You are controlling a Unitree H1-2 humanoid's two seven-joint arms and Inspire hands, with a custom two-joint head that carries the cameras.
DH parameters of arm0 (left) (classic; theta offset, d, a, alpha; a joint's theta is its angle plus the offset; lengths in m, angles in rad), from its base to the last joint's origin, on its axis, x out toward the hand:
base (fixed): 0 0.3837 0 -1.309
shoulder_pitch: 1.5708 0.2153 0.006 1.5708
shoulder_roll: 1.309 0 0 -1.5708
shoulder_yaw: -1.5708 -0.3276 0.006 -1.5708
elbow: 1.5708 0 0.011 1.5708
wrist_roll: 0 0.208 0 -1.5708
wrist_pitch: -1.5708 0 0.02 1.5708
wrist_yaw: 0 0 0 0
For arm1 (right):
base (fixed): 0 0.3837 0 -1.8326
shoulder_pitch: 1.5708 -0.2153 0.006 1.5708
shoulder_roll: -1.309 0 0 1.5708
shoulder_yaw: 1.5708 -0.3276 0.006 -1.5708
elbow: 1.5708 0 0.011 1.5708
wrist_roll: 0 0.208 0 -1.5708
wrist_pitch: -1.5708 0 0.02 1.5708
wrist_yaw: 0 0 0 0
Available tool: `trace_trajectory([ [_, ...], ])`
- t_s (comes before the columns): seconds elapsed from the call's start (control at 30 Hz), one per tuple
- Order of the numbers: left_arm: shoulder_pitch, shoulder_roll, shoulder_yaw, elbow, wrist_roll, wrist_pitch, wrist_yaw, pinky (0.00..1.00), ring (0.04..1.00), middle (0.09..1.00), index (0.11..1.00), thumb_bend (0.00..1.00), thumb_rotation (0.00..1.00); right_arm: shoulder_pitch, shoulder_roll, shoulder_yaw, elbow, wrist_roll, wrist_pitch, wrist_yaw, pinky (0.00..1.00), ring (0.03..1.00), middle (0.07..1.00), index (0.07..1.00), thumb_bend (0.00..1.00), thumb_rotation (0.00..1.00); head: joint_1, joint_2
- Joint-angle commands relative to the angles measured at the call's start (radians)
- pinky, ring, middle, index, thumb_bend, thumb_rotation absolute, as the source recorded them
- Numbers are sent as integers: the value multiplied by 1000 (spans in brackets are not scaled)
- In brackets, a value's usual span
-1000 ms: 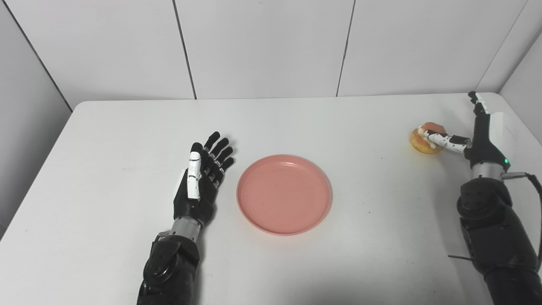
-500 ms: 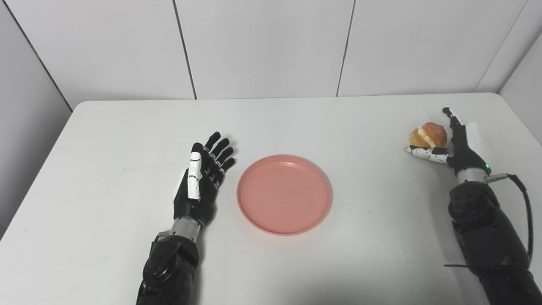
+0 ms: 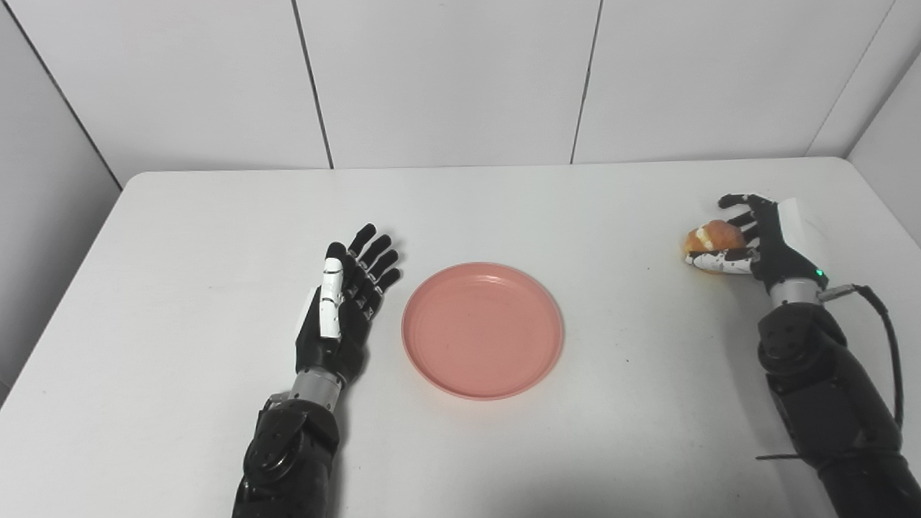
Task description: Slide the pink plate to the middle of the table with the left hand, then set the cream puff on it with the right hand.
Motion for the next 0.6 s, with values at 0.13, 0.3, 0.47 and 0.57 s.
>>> trace_trajectory([
  [0.13,-1,3,-9,-13,8,12,-4,907,908,910,893,504,1000,-23,-26,-11,-30,-7,-21,-33,226,450,492,631,524,0,4,7],
  [0.3,0,6,-13,-11,11,11,-8,916,917,919,900,511,1000,-23,-19,-26,-33,19,-64,-52,200,447,488,622,524,0,4,7],
  [0.47,-1,5,-16,-10,12,8,-8,918,919,921,903,520,1000,-25,-3,-42,-88,50,-101,-65,189,445,491,613,524,0,10,12],
  [0.57,0,5,-19,-13,18,7,-5,917,920,919,901,525,1000,-24,13,-46,-145,58,-102,-68,181,444,488,610,524,0,15,15],
])
